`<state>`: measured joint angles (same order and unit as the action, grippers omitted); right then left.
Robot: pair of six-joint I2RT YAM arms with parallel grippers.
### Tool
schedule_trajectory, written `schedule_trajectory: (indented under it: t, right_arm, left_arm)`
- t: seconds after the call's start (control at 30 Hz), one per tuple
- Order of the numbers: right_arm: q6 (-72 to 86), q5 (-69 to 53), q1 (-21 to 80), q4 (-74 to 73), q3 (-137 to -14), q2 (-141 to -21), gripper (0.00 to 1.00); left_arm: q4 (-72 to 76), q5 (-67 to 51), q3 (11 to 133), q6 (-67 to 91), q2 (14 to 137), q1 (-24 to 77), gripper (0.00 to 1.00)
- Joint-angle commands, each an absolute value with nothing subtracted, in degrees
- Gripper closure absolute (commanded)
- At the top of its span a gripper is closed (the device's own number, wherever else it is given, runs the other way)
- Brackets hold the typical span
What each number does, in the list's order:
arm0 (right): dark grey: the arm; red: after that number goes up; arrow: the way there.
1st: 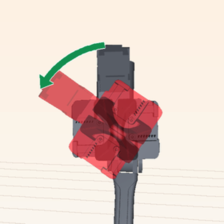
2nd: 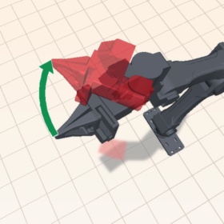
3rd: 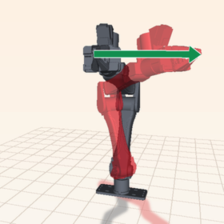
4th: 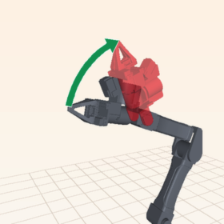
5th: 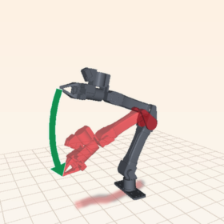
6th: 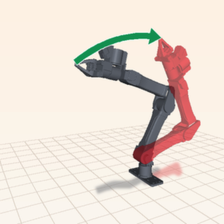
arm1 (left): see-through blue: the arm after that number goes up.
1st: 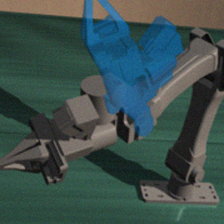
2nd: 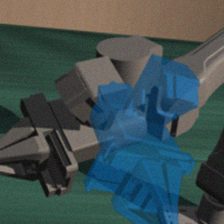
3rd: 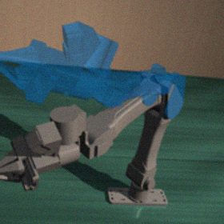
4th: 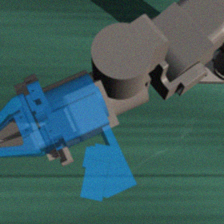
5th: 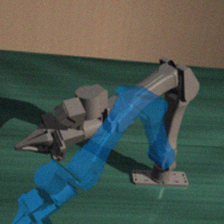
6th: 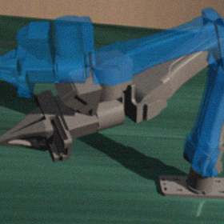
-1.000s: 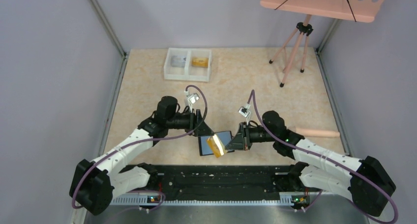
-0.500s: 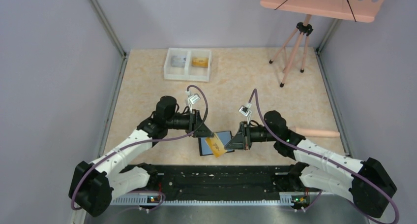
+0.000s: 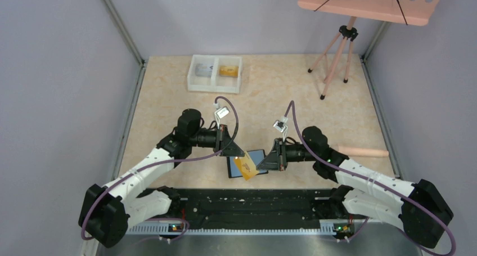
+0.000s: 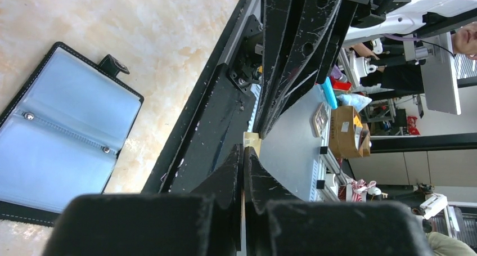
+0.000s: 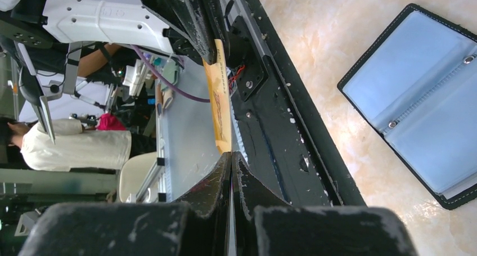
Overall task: Take the credit cards out of the card holder
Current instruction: Place the credit card in the storage box.
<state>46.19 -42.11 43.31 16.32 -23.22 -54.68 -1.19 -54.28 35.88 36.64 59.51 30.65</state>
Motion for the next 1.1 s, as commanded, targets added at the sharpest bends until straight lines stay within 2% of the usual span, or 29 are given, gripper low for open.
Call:
schedule_trajectory:
  t: [0.0, 0.13, 0.27, 0.4, 0.47, 0.63, 0.7, 0.9, 1.07]
  right_arm:
    - [46.4, -41.9, 42.7, 21.0, -23.5, -55.0, 1.00]
    - [46.7, -41.3, 41.8, 20.2, -23.4, -54.8, 0.99]
    - [45.9, -38.8, 40.9, 17.2, -23.6, -52.1, 0.88]
    - [43.3, -33.5, 39.8, 10.0, -24.7, -48.2, 0.59]
    - [43.0, -32.5, 39.1, 8.4, -24.9, -46.6, 0.41]
    - [42.6, -29.4, 38.9, 5.7, -24.7, -43.9, 0.04]
    - [42.8, -28.4, 38.9, 5.5, -24.1, -43.5, 0.01]
    - [42.3, -26.1, 38.9, 5.3, -23.0, -43.8, 0.01]
    - [41.3, -26.1, 38.9, 5.3, -23.0, -44.7, 0.01]
  left_arm:
    - [2.1, -55.5, 35.9, 36.8, 59.5, 30.9, 1.00]
    - [2.3, -54.0, 35.8, 37.1, 59.0, 30.9, 1.00]
    - [1.0, -50.9, 35.6, 36.6, 58.1, 30.9, 1.00]
    - [0.4, -50.1, 35.6, 35.8, 58.3, 30.9, 1.00]
    - [0.7, -49.2, 35.9, 36.1, 58.6, 30.9, 1.00]
    - [0.2, -42.7, 36.7, 35.8, 58.9, 30.4, 1.00]
    - [-2.8, -38.1, 37.4, 36.0, 59.4, 29.8, 1.00]
    - [-11.1, -10.9, 43.2, 34.3, 62.8, 28.2, 1.00]
    - [-7.4, -0.9, 47.2, 33.7, 67.0, 23.9, 1.00]
